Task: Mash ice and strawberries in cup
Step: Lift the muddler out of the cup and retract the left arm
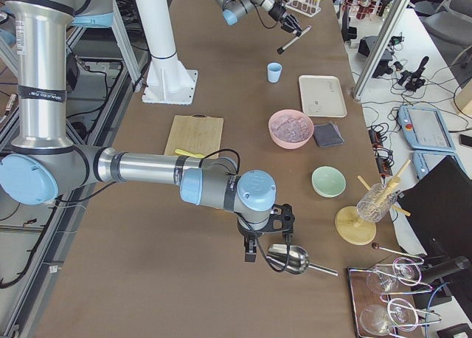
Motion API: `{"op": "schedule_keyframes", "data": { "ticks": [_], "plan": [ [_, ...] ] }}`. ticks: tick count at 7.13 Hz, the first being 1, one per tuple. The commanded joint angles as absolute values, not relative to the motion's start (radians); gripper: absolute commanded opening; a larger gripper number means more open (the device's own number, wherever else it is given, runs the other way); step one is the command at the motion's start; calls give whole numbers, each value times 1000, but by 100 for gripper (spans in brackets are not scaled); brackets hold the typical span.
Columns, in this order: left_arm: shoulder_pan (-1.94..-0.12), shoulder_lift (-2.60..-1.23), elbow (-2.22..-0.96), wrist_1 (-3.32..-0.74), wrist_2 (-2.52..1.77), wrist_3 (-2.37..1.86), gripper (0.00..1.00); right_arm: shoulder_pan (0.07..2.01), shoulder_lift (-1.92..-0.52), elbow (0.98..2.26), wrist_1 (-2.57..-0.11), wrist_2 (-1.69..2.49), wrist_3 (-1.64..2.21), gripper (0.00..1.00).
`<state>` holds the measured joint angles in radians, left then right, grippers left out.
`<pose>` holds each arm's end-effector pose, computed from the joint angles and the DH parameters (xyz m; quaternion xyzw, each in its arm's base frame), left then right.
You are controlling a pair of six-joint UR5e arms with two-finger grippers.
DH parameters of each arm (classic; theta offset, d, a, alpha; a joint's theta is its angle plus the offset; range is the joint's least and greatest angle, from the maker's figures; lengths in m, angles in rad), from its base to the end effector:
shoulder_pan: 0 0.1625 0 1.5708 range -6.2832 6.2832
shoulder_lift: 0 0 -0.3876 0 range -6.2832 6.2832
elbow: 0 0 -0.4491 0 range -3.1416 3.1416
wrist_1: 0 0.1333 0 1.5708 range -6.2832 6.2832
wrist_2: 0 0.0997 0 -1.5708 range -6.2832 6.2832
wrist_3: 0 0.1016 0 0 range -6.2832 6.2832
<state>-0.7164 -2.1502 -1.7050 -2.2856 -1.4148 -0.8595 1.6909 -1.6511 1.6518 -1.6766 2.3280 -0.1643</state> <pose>0.4038 -0.5493 0.1084 0.4721 0.4550 -0.0530 0.7532 0.1241 -0.4981 0.6324 0.0040 -0.3723 -0.0011 0.9281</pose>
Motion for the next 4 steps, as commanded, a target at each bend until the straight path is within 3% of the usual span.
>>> {"op": "schedule_keyframes", "data": {
  "ticks": [1,2,4],
  "plan": [
    [-871,-2116,-1750,-2087,-1772,-931,22,1710,-1660,1657,-1677,2335,-166,99],
    [-923,-2103,-1746,-1886,-1971,-931,22,1715,-1660,1657,-1677,2338,-164,99],
    [-968,-1947,-1796,-1875,-2117,-901,23,1715,-1652,1654,-1677,2332,-166,99]
  ]
}}
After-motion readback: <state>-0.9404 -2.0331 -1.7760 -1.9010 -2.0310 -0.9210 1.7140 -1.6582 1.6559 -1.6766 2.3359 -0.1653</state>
